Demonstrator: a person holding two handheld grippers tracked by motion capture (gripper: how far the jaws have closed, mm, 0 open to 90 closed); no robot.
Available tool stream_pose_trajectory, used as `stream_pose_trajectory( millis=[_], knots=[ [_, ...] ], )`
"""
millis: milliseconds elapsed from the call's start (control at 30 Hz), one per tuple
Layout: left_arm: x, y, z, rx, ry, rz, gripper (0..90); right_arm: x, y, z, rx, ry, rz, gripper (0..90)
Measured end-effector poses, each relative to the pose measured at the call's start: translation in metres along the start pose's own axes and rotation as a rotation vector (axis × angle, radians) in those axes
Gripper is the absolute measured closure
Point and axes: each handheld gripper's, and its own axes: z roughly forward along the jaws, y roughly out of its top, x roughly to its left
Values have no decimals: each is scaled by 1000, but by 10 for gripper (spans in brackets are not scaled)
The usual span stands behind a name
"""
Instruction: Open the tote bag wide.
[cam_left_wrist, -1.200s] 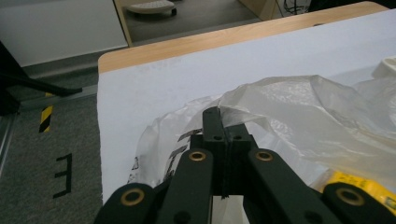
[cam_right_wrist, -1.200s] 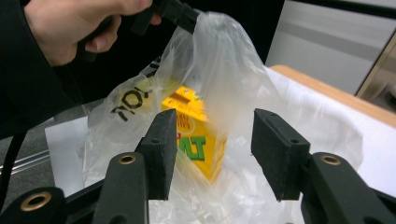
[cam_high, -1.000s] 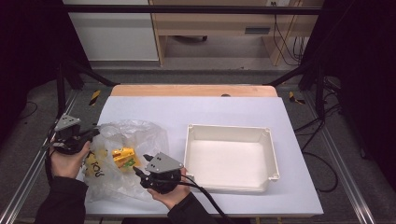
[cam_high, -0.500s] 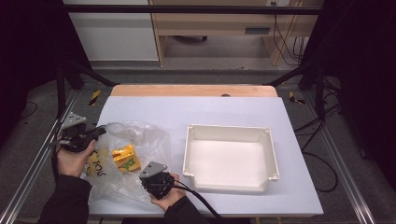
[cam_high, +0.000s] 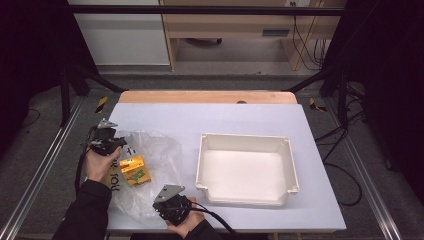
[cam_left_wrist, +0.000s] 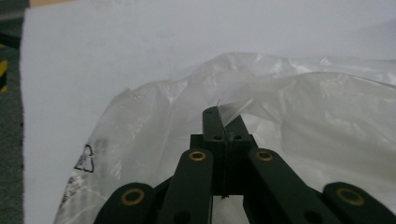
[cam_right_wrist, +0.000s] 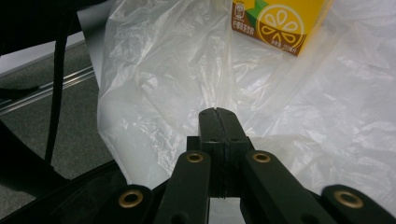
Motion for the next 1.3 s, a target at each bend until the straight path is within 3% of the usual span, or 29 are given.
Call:
stream_pose_trajectory(
  millis=[267,400,533,600,733,933,1167,1300],
  knots=[
    [15,-22,21,92,1,-40,897,2,-4,4,13,22,-6,900],
    [17,-25,19,108,26,-33,896,3,-6,4,10,23,-3,900],
    [14,-26,14,132,84,17,896,2,-8,5,7,22,0,900],
    [13,-28,14,141,89,25,895,1,-9,6,9,20,3,900],
    [15,-31,13,127,59,10,864,1,-9,6,5,21,10,873],
    [16,-31,-1,90,51,11,669,0,-4,-3,-50,12,1,735],
    [15,-31,-33,-41,34,-1,473,-8,7,-24,-179,-28,16,601],
    [13,-34,-50,-95,23,4,403,-13,14,-36,-230,-60,16,601]
  ],
)
